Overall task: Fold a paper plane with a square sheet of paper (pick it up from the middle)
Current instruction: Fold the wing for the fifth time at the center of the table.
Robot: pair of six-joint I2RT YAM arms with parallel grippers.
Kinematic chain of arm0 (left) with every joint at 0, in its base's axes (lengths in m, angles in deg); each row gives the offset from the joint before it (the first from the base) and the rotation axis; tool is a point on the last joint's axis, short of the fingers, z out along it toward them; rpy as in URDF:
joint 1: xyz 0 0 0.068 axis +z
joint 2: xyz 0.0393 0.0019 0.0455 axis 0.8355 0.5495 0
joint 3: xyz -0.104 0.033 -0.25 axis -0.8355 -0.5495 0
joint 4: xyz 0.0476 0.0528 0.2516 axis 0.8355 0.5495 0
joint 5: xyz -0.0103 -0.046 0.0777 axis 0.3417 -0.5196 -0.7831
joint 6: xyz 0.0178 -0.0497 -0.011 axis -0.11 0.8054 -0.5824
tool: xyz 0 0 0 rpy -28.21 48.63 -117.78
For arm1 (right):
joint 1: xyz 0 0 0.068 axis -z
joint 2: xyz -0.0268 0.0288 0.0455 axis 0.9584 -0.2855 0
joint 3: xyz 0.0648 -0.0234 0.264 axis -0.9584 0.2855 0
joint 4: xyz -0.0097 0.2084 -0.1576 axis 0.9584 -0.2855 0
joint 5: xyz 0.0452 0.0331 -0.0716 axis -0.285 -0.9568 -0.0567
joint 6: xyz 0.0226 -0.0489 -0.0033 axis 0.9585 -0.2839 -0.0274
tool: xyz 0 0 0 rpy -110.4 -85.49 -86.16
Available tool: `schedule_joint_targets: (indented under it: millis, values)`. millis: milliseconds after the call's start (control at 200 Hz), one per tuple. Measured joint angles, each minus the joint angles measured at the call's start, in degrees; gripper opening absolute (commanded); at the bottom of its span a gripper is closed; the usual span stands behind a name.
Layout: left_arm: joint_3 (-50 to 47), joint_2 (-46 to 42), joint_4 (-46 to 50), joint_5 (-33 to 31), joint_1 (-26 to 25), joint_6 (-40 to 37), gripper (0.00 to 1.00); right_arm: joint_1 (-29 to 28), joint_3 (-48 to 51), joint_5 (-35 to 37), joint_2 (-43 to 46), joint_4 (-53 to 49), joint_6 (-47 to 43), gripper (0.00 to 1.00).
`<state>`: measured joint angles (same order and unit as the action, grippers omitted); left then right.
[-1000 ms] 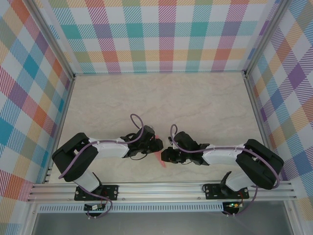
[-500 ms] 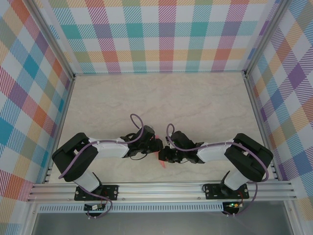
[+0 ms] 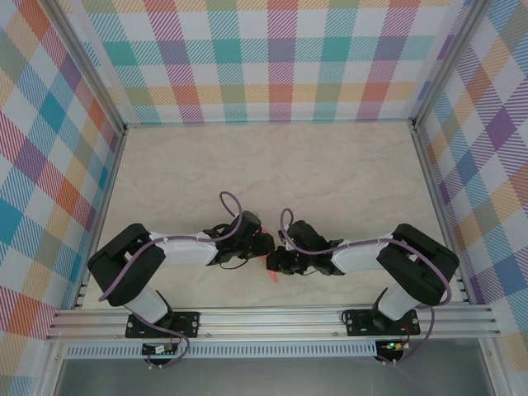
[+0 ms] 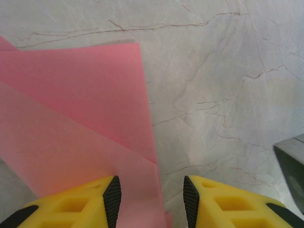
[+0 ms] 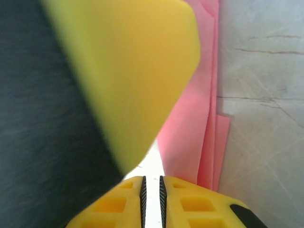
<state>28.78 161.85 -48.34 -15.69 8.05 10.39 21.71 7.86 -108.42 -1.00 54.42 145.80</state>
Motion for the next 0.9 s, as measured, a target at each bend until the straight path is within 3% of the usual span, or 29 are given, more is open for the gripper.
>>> schedule_joint_targets:
  millis: [540, 900]
  values:
    - [1.1, 0.0, 1.9, 0.1, 0.1, -0.2, 0.45, 0.3, 1.3, -1.3, -1.8, 1.1, -1.9, 0.08]
    - [1.4, -2.8, 2.2, 3.6, 2.4, -4.7, 0.56, 0.3, 0.7, -1.0, -1.7, -0.3, -2.4, 0.07]
